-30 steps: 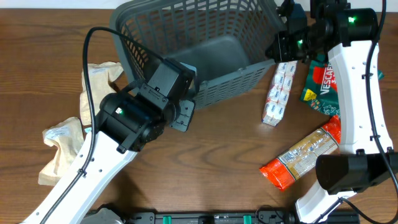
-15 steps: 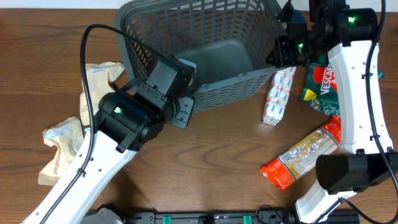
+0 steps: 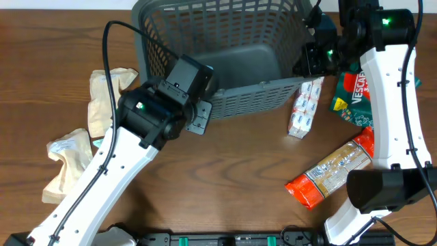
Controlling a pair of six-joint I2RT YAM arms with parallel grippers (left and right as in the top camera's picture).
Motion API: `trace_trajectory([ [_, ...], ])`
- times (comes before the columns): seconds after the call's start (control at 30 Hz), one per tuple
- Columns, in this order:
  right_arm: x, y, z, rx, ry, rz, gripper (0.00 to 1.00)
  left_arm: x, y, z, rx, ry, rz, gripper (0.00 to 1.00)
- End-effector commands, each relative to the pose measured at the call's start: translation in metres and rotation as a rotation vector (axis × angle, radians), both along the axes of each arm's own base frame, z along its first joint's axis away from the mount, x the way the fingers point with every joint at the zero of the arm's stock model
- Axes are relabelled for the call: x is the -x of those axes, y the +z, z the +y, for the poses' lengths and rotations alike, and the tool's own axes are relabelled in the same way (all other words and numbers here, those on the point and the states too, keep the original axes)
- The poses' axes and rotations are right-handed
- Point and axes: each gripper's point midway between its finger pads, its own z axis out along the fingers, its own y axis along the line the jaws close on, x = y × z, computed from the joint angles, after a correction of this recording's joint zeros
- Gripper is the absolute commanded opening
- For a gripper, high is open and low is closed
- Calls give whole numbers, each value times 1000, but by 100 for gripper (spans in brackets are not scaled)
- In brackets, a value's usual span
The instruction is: Pack container
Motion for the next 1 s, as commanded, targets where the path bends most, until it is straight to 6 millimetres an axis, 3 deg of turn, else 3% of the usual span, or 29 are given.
trace_trajectory([
  [0.0, 0, -5, -3, 26, 8, 12, 1, -9, 4, 8, -13, 25, -20, 6],
  [0.37, 3, -5, -3, 27, 8, 24, 1, -18, 4, 25, -23, 62, -24, 6],
  [0.97, 12, -8, -4, 30, 9, 63, 1, -24, 8, 24, -31, 25, -57, 6],
])
